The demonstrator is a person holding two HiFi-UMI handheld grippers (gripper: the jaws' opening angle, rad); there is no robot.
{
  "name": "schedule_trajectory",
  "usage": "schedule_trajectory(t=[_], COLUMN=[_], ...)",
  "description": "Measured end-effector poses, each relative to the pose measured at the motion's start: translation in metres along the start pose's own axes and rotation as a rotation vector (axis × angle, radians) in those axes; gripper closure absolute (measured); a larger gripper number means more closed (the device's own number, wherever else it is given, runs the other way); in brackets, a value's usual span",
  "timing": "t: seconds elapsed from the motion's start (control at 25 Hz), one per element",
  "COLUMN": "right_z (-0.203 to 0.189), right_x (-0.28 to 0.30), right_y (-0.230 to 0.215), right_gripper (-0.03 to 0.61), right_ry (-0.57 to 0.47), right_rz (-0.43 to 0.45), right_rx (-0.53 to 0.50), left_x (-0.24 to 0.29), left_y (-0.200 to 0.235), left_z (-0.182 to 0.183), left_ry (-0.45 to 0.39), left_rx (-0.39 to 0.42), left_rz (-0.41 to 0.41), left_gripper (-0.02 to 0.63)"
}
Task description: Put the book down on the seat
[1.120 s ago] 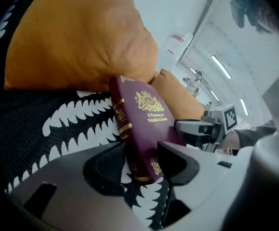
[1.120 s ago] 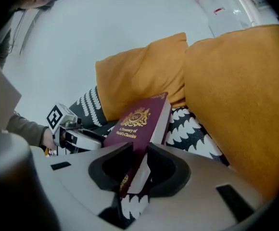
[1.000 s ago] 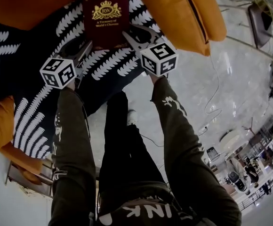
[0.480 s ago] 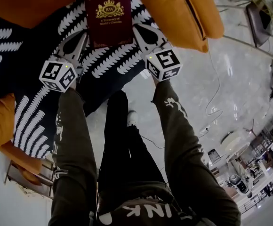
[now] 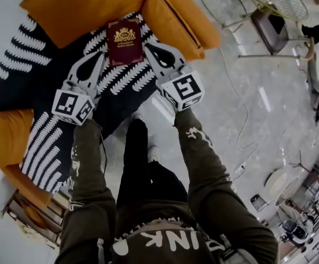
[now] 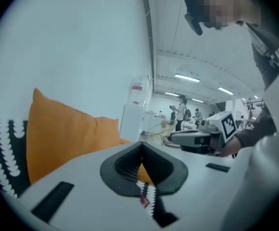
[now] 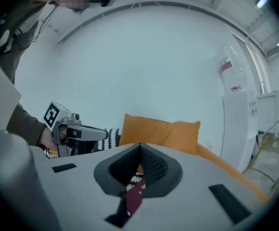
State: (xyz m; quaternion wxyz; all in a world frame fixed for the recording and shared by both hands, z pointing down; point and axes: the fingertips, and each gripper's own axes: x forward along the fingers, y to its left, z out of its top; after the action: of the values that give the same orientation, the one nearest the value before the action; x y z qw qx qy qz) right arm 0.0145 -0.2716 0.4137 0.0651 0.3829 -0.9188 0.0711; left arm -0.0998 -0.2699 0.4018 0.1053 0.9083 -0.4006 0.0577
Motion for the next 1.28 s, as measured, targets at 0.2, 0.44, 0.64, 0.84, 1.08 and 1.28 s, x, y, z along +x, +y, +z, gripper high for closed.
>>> schedule_trajectory(t=[0.2, 0.44, 0.64, 0.84, 1.08, 1.28], right_z=[0.105, 0.204, 0.263, 0.291, 0.306, 0.315], right_x=[-0.094, -0.212, -0.275, -0.316, -0.336, -0.343], right_y=[0.073, 0.175, 0.233, 0.267, 0.305, 0.331], right_gripper=[0.569, 0.571, 0.571, 0.571, 0.571, 0.571], right_ry=[-0.072, -0.138, -0.207, -0.245, -0.286, -0.325], right_rz=[0.022, 0.033, 0.029, 0.019, -0.014, -0.029], right_rx=[-0.076, -0.115, -0.140, -0.175, -0.217, -0.230], left_x=[-0.086, -0.202, -0.267, -0.301, -0.336, -0.364], left_y=[-0.086, -0.199, -0.266, -0.306, -0.314, -0.314], left_z=[0.099, 0.188, 0.243, 0.264, 0.272, 0.276], left_ry=[-0.094, -0.128, -0.165, -0.181, -0.207, -0.224], left_rx=[0.046, 0.094, 0.154, 0.198, 0.209, 0.217], left_rz=[0.015, 0.037, 0.015, -0.019, -0.049, -0.070], left_gripper=[0.611, 0.611, 0.611, 0.611, 0.611, 0.611])
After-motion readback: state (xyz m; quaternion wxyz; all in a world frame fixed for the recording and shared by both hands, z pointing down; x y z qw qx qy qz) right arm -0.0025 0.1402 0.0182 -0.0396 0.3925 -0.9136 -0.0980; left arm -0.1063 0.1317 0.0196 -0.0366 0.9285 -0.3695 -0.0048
